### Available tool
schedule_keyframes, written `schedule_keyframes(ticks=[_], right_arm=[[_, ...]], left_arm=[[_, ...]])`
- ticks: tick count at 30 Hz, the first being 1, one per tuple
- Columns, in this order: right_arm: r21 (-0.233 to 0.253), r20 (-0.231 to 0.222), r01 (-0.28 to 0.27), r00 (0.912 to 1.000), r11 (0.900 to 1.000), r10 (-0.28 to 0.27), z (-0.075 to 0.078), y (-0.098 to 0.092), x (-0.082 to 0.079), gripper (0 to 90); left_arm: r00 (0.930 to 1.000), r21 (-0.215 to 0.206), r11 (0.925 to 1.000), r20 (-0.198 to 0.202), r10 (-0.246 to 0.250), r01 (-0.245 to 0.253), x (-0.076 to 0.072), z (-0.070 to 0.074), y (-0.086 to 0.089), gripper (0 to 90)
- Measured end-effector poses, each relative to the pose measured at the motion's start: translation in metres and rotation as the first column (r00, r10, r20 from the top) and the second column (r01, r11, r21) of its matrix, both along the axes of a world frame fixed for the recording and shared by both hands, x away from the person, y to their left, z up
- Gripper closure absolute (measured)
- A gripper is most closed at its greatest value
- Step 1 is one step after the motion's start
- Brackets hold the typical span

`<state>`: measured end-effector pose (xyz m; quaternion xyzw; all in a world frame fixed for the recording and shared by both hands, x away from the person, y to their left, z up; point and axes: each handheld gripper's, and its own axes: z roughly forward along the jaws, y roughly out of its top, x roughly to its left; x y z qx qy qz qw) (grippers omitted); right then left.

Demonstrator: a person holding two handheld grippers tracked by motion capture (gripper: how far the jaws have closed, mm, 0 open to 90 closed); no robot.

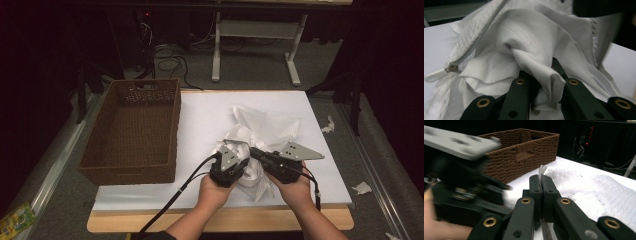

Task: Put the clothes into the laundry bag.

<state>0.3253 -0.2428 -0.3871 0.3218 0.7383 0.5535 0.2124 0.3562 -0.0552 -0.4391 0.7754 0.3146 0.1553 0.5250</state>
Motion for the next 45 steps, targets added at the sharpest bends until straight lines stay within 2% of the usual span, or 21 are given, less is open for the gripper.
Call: schedule_keyframes(ticks=[5, 6, 10, 13, 18, 19, 23, 28, 29, 30, 31, 32, 33, 34, 36, 37, 39, 40, 41, 42, 45], right_arm=[[0.012, -0.009, -0.001, 1.0000, 1.000, 0.001, 0.000, -0.005, 0.001, 89.4], [0.025, -0.013, 0.008, 0.9999, 1.000, -0.007, -0.001, -0.009, 0.002, 89.4], [0.053, -0.014, 0.016, 0.9998, 0.998, -0.016, 0.001, -0.019, 0.002, 89.5], [0.049, -0.011, 0.021, 0.9997, 0.999, -0.020, 0.001, -0.020, 0.002, 89.5], [0.033, -0.013, 0.021, 0.9997, 0.999, -0.020, 0.001, -0.021, 0.001, 89.4], [0.031, -0.014, 0.019, 0.9997, 0.999, -0.018, 0.000, -0.020, 0.002, 89.4], [0.015, -0.011, 0.017, 0.9998, 1.000, -0.017, 0.000, -0.017, 0.002, 89.4], [0.019, -0.020, 0.022, 0.9996, 1.000, -0.022, 0.000, -0.015, 0.002, 89.4], [0.018, -0.021, 0.022, 0.9996, 1.000, -0.021, 0.000, -0.015, 0.002, 89.4], [0.016, -0.015, 0.020, 0.9997, 1.000, -0.020, -0.001, -0.015, 0.002, 89.4], [0.016, -0.015, 0.020, 0.9997, 1.000, -0.020, -0.001, -0.015, 0.002, 89.4], [0.015, -0.020, 0.020, 0.9996, 1.000, -0.020, -0.001, -0.015, 0.002, 89.4], [0.015, -0.020, 0.020, 0.9996, 1.000, -0.020, -0.001, -0.015, 0.002, 89.4], [0.015, -0.023, 0.021, 0.9995, 1.000, -0.020, -0.002, -0.015, 0.002, 89.4], [0.014, -0.020, 0.019, 0.9996, 1.000, -0.019, -0.002, -0.015, 0.003, 89.4], [0.012, -0.019, 0.020, 0.9996, 1.000, -0.020, -0.002, -0.015, 0.003, 89.4], [0.019, -0.026, 0.023, 0.9994, 1.000, -0.022, -0.003, -0.016, 0.004, 89.4], [0.015, -0.028, 0.023, 0.9993, 1.000, -0.023, -0.004, -0.016, 0.005, 89.4], [0.015, -0.028, 0.023, 0.9993, 1.000, -0.023, -0.004, -0.016, 0.005, 89.4], [0.014, -0.028, 0.021, 0.9994, 1.000, -0.021, -0.004, -0.015, 0.005, 89.4], [0.012, -0.023, 0.019, 0.9996, 1.000, -0.018, -0.004, -0.014, 0.005, 89.4]], left_arm=[[0.9990, 0.008, 0.9990, -0.007, 0.044, -0.044, 0.018, -0.012, -0.020, 80.4], [0.9972, 0.011, 0.9972, -0.005, 0.074, -0.074, 0.027, -0.017, -0.027, 80.2], [0.9933, 0.028, 0.9934, -0.028, 0.112, -0.111, 0.041, -0.024, -0.032, 78.6], [0.9943, 0.015, 0.9945, -0.023, 0.104, -0.104, 0.040, -0.024, -0.031, 75.3], [0.9991, -0.040, 0.9983, -0.001, 0.043, -0.043, 0.024, -0.017, -0.013, 60.2], [0.9994, -0.060, 0.9976, 0.007, 0.034, -0.033, 0.015, -0.014, -0.003, 51.1], [0.9992, -0.077, 0.9964, 0.014, 0.037, -0.036, -0.001, -0.013, 0.019, 31.1], [0.9974, -0.019, 0.9977, 0.030, 0.066, -0.065, -0.005, -0.021, 0.036, 18.4], [0.9971, -0.006, 0.9973, 0.017, 0.074, -0.074, -0.002, -0.024, 0.040, 16.2], [0.9944, 0.019, 0.9951, -0.040, 0.098, -0.097, 0.007, -0.031, 0.044, 15.2], [0.9944, 0.019, 0.9951, -0.040, 0.098, -0.097, 0.007, -0.031, 0.044, 15.4], [0.9908, 0.035, 0.9951, -0.095, 0.096, -0.093, 0.016, -0.038, 0.044, 16.2], [0.9908, 0.035, 0.9951, -0.095, 0.096, -0.093, 0.016, -0.038, 0.044, 16.9], [0.9834, 0.056, 0.9952, -0.158, 0.088, -0.080, 0.022, -0.042, 0.041, 17.5], [0.9837, 0.054, 0.9972, -0.169, 0.061, -0.053, 0.023, -0.042, 0.040, 21.3], [0.9825, 0.057, 0.9979, -0.182, 0.041, -0.031, 0.024, -0.042, 0.038, 29.2], [0.9819, 0.095, 0.9955, -0.188, 0.020, -0.002, 0.025, -0.043, 0.034, 35.6], [0.9832, 0.100, 0.9950, -0.182, 0.012, 0.006, 0.024, -0.042, 0.033, 49.9], [0.9837, 0.105, 0.9945, -0.179, 0.016, 0.003, 0.024, -0.042, 0.033, 49.9], [0.9844, 0.103, 0.9947, -0.176, 0.012, 0.006, 0.023, -0.042, 0.033, 65.4], [0.9880, 0.103, 0.9943, -0.154, -0.008, 0.024, 0.020, -0.041, 0.034, 79.5]])
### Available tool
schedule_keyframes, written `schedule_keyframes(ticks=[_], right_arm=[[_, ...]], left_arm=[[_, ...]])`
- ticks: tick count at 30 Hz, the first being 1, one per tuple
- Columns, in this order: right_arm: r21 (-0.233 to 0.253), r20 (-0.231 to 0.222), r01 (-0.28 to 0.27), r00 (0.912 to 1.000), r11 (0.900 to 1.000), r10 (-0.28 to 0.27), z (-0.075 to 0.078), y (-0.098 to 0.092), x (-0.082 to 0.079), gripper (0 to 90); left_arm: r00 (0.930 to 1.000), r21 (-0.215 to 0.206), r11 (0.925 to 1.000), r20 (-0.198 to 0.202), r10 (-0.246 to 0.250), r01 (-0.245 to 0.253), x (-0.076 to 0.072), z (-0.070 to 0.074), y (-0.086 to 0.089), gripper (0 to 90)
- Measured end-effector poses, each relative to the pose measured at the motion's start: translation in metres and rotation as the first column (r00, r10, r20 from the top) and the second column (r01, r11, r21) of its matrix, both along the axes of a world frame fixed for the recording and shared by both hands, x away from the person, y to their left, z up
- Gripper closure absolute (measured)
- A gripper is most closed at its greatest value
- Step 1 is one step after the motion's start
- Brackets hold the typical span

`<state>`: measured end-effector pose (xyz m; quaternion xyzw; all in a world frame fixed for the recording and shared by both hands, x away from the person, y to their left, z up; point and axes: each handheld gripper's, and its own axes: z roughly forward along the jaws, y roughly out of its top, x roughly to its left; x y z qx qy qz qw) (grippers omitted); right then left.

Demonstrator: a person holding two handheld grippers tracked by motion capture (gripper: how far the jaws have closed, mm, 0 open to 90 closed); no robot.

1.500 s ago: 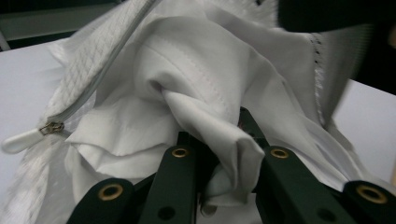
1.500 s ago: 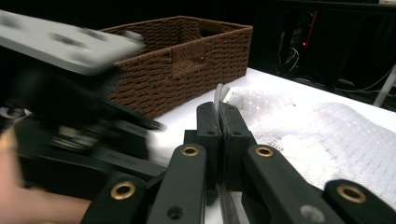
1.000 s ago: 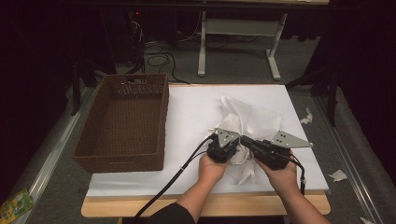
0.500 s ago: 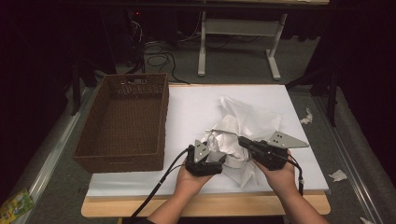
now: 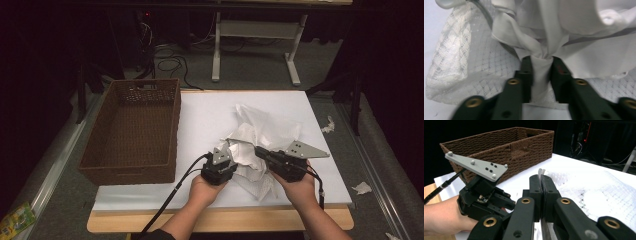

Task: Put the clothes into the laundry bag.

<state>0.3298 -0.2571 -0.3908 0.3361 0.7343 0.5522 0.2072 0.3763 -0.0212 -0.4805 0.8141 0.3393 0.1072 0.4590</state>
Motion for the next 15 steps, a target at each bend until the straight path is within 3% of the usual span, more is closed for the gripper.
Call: schedule_keyframes(ticks=[1, 3, 4, 6, 7, 8, 9, 10, 11, 13, 15], right_arm=[[0.002, -0.004, -0.001, 1.0000, 1.000, 0.001, 0.000, 0.001, 0.000, 89.4], [0.003, -0.001, -0.005, 1.0000, 1.000, 0.005, 0.000, 0.002, 0.000, 89.4], [0.007, -0.002, -0.011, 0.9999, 1.000, 0.011, 0.001, 0.005, -0.001, 89.4], [0.007, 0.000, -0.017, 0.9999, 1.000, 0.017, 0.001, 0.006, -0.001, 89.4], [0.007, 0.008, -0.026, 0.9996, 1.000, 0.025, 0.003, 0.009, -0.002, 89.5], [0.008, 0.007, -0.026, 0.9996, 1.000, 0.026, 0.004, 0.010, -0.003, 89.5], [0.014, 0.011, -0.033, 0.9994, 0.999, 0.032, 0.004, 0.012, -0.003, 89.4], [0.017, 0.017, -0.038, 0.9991, 0.999, 0.038, 0.005, 0.013, -0.003, 89.4], [0.015, 0.017, -0.035, 0.9992, 0.999, 0.035, 0.007, 0.014, -0.004, 89.5], [0.014, 0.022, -0.041, 0.9989, 0.999, 0.040, 0.007, 0.014, -0.005, 89.5], [0.014, 0.027, -0.040, 0.9989, 0.999, 0.039, 0.009, 0.014, -0.006, 89.5]], left_arm=[[0.9995, -0.014, 0.9995, 0.010, 0.029, -0.029, -0.005, 0.001, 0.002, 81.1], [0.9993, -0.027, 0.9990, 0.010, 0.036, -0.036, -0.007, 0.004, 0.005, 82.1], [0.9973, -0.054, 0.9972, 0.049, 0.055, -0.052, -0.013, 0.014, 0.014, 82.7], [0.9956, -0.067, 0.9959, 0.067, 0.065, -0.060, -0.016, 0.020, 0.020, 82.9], [0.9917, -0.098, 0.9933, 0.107, 0.072, -0.062, -0.023, 0.035, 0.029, 83.0], [0.9892, -0.101, 0.9935, 0.132, 0.064, -0.051, -0.029, 0.043, 0.031, 83.1], [0.9892, -0.101, 0.9935, 0.132, 0.064, -0.051, -0.029, 0.043, 0.031, 83.1], [0.9835, -0.108, 0.9940, 0.177, 0.037, -0.018, -0.040, 0.055, 0.027, 83.1], [0.9804, -0.103, 0.9946, 0.196, 0.020, 0.001, -0.045, 0.059, 0.024, 83.1], [0.9769, -0.105, 0.9944, 0.213, 0.012, 0.011, -0.048, 0.062, 0.019, 83.1], [0.9724, -0.101, 0.9943, 0.233, -0.010, 0.035, -0.048, 0.061, 0.003, 83.0]])
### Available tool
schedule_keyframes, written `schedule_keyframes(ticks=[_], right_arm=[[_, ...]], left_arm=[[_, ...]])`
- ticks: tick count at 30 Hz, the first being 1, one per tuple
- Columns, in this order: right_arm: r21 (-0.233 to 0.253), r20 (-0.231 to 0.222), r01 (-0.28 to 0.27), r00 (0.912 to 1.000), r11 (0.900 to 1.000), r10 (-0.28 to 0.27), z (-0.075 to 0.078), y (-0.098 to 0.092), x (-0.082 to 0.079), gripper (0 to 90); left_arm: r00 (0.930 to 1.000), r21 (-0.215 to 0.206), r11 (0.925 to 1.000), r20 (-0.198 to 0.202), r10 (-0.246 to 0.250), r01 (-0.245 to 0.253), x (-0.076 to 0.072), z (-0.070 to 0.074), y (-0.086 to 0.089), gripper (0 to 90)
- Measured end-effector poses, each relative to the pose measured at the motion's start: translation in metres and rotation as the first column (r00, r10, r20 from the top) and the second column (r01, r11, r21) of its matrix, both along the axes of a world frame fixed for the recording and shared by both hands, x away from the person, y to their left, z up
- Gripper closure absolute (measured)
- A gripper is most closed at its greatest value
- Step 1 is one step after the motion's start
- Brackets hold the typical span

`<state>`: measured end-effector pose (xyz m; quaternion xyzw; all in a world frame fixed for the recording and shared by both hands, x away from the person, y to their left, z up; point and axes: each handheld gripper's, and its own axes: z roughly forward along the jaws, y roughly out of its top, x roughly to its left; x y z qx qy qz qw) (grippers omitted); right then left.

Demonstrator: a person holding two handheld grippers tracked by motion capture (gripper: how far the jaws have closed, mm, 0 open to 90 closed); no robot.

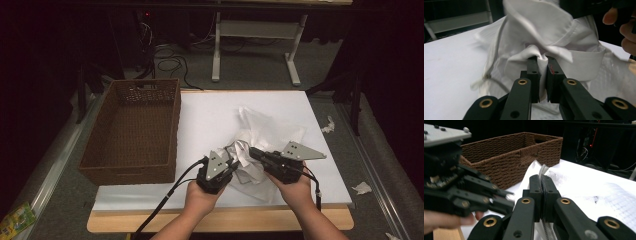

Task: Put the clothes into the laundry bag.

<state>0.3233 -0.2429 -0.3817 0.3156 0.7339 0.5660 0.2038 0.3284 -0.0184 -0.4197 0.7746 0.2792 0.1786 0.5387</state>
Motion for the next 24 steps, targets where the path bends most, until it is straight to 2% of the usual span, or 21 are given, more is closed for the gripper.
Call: schedule_keyframes(ticks=[1, 2, 4, 5, 6, 7, 8, 13, 14, 16, 18, 19, 20, 21, 24], right_arm=[[0.000, 0.000, 0.000, 1.0000, 1.000, 0.000, 0.000, 0.000, 0.000, 89.5], [0.003, -0.004, 0.003, 1.0000, 1.000, -0.003, 0.000, -0.001, 0.000, 89.5], [0.014, -0.014, 0.016, 0.9998, 1.000, -0.015, 0.000, -0.007, 0.000, 89.6], [0.014, -0.014, 0.016, 0.9998, 1.000, -0.015, 0.000, -0.007, 0.000, 89.6], [0.017, -0.015, 0.021, 0.9997, 1.000, -0.021, -0.002, -0.011, 0.001, 89.6], [0.020, -0.019, 0.026, 0.9995, 0.999, -0.026, -0.002, -0.013, 0.002, 89.6], [0.023, -0.023, 0.030, 0.9993, 0.999, -0.029, -0.003, -0.016, 0.002, 89.7], [0.041, -0.015, 0.028, 0.9995, 0.999, -0.027, -0.001, -0.022, 0.002, 89.7], [0.046, -0.005, 0.024, 0.9997, 0.999, -0.024, 0.001, -0.023, 0.001, 89.7], [0.053, -0.006, 0.026, 0.9996, 0.998, -0.026, 0.002, -0.022, 0.000, 89.7], [0.054, -0.001, 0.018, 0.9998, 0.998, -0.018, 0.002, -0.019, 0.002, 89.7], [0.054, -0.001, 0.012, 0.9999, 0.998, -0.012, 0.002, -0.017, 0.002, 89.7], [0.061, -0.002, 0.006, 1.0000, 0.998, -0.006, 0.002, -0.014, 0.003, 89.7], [0.061, -0.002, 0.006, 1.0000, 0.998, -0.006, 0.002, -0.014, 0.003, 89.7], [0.054, 0.015, -0.019, 0.9997, 0.998, 0.018, 0.005, -0.002, 0.003, 89.7]], left_arm=[[1.0000, 0.000, 1.0000, 0.000, 0.000, 0.000, 0.000, 0.000, 0.000, 82.9], [1.0000, 0.003, 1.0000, 0.003, -0.003, 0.003, 0.003, -0.003, -0.008, 82.9], [0.9999, -0.020, 0.9998, -0.011, 0.006, -0.007, 0.015, -0.011, -0.027, 82.7], [0.9999, -0.020, 0.9998, -0.011, 0.006, -0.007, 0.015, -0.011, -0.027, 82.7], [0.9997, -0.027, 0.9995, -0.016, 0.018, -0.018, 0.022, -0.018, -0.039, 82.7], [0.9997, -0.027, 0.9995, -0.016, 0.018, -0.018, 0.022, -0.018, -0.039, 82.6], [0.9995, -0.025, 0.9993, -0.015, 0.028, -0.029, 0.028, -0.023, -0.049, 82.6], [0.9980, -0.044, 0.9978, -0.042, 0.048, -0.050, 0.035, -0.028, -0.056, 82.6], [0.9980, -0.039, 0.9976, -0.028, 0.057, -0.058, 0.034, -0.027, -0.052, 82.6], [0.9977, -0.034, 0.9974, -0.026, 0.063, -0.063, 0.033, -0.026, -0.048, 82.8], [0.9943, -0.043, 0.9934, 0.000, 0.106, -0.106, 0.031, -0.018, -0.027, 82.9], [0.9943, -0.043, 0.9934, 0.000, 0.106, -0.106, 0.031, -0.018, -0.027, 82.9], [0.9911, -0.047, 0.9902, 0.012, 0.132, -0.131, 0.030, -0.012, -0.013, 82.9], [0.9911, -0.047, 0.9902, 0.012, 0.132, -0.131, 0.030, -0.012, -0.013, 82.9], [0.9848, -0.046, 0.9852, 0.046, 0.167, -0.165, 0.021, 0.000, 0.014, 82.9]])
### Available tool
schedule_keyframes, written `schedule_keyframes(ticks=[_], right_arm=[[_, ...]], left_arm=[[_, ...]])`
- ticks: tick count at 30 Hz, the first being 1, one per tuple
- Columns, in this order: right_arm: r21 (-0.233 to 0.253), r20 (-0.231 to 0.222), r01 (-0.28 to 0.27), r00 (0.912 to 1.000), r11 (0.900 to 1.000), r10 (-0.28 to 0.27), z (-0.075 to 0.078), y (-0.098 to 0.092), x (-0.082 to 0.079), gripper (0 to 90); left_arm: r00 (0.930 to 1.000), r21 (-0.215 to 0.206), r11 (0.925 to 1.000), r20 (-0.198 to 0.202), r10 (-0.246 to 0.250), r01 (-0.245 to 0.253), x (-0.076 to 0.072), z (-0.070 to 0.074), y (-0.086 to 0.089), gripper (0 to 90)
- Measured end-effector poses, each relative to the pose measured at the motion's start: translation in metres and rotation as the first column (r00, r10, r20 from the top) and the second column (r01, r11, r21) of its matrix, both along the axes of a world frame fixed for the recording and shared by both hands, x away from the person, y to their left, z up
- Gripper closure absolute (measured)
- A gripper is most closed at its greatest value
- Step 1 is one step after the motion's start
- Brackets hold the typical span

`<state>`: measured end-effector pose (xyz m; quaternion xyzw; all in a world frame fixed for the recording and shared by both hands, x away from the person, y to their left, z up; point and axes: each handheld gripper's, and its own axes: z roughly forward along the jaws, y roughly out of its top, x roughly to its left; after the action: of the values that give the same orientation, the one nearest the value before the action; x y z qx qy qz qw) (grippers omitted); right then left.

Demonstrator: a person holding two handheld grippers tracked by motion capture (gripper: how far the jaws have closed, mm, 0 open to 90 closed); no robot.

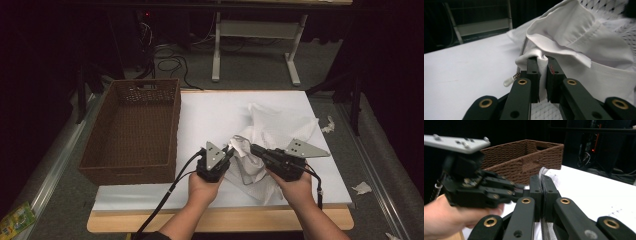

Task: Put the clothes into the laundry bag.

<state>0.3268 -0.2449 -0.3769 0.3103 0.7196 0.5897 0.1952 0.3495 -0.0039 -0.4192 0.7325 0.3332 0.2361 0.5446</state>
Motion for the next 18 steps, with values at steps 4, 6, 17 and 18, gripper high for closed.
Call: schedule_keyframes(ticks=[4, 6, 17, 18], right_arm=[[-0.004, 0.010, -0.009, 0.9999, 1.000, 0.009, 0.002, 0.007, 0.000, 89.7], [-0.001, 0.019, -0.009, 0.9998, 1.000, 0.009, 0.002, 0.010, 0.001, 89.7], [-0.001, -0.003, 0.011, 0.9999, 1.000, -0.011, -0.004, 0.000, 0.003, 89.7], [0.000, -0.007, 0.018, 0.9998, 1.000, -0.018, -0.005, -0.005, 0.002, 89.7]], left_arm=[[0.9989, 0.007, 0.9999, 0.046, 0.009, -0.009, -0.013, 0.013, 0.013, 82.9], [0.9973, 0.037, 0.9993, 0.073, -0.011, 0.008, -0.024, 0.017, 0.010, 82.9], [0.9959, 0.047, 0.9949, 0.009, -0.090, 0.090, -0.009, -0.014, -0.056, 82.7], [0.9957, 0.054, 0.9942, -0.002, -0.093, 0.092, -0.004, -0.018, -0.063, 82.6]])
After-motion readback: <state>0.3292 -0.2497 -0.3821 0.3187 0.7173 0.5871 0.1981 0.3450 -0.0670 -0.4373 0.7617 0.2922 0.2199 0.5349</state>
